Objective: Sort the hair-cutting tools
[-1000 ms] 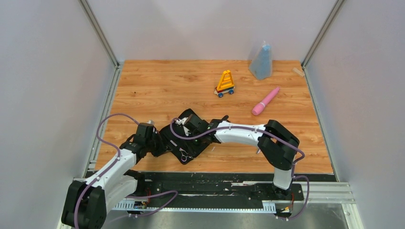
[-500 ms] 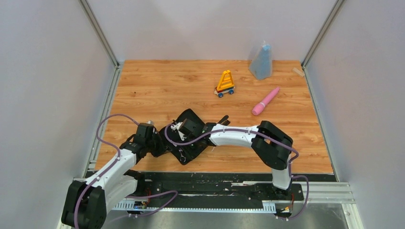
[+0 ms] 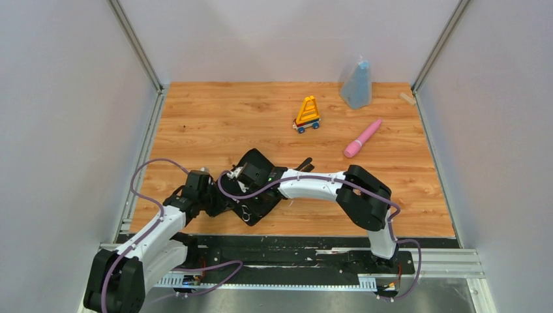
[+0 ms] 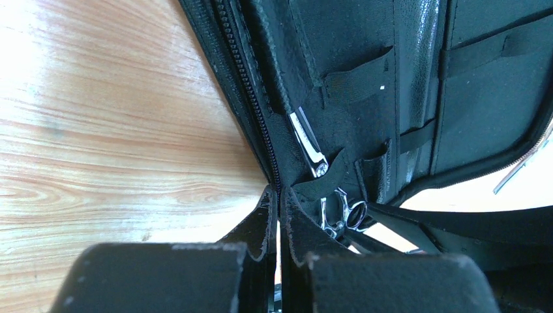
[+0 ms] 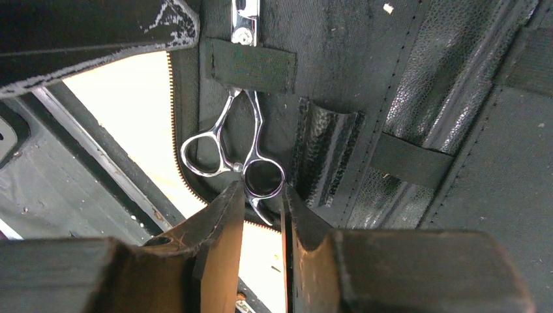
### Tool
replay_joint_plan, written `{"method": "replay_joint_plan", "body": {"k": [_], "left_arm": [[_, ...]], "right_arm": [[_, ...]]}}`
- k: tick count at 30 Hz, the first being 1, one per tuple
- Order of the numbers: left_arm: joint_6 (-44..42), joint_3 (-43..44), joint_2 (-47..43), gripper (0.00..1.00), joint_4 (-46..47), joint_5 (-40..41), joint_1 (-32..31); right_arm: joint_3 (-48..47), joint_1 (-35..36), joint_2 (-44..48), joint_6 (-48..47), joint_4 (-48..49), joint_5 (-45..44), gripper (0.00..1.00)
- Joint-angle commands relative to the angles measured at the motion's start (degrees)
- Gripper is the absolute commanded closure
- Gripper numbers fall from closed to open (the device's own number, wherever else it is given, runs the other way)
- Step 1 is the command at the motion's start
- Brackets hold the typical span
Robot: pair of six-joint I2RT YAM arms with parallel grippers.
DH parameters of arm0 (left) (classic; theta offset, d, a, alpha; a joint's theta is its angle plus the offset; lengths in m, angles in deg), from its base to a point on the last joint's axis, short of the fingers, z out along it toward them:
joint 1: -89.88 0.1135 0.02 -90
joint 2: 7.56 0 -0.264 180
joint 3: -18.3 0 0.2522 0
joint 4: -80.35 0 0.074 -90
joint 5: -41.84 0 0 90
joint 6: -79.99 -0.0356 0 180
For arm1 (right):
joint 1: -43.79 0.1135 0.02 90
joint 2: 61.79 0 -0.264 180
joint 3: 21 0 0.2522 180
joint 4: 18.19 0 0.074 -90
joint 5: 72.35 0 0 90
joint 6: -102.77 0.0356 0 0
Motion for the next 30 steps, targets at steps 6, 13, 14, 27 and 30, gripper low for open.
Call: {"method": "replay_joint_plan", "body": {"k": [6,13,14,27,30], "left_arm": [[1.25,-0.35,-2.51,1.00,-0.33,-0.54,-0.32],[1.79,0.19,-2.13,1.00,-1.87,1.30,-0.32],[2.27,0.28,-2.02,1.00,-2.20,2.65,-0.32],[3.24,5.66,-3.60,0.92,-14.24,16.97,-0.32],[3.27,7.22,-5.19,0.70,-16.24,18.85,-0.32]], "right_arm": [[-6.22,0.65,-4.86,2.82,1.95,-5.02,0.86],[-6.23,0.61,-2.15,2.63,2.02,-2.33,0.76],[-5.72,0.60,-1.08,2.63,1.89,-3.17,0.73],[5.50,-6.20,22.23,7.97,-4.49,-21.10,0.16],[10.38,-10.73,27.87,11.06,-6.64,-24.54,0.14]]}}
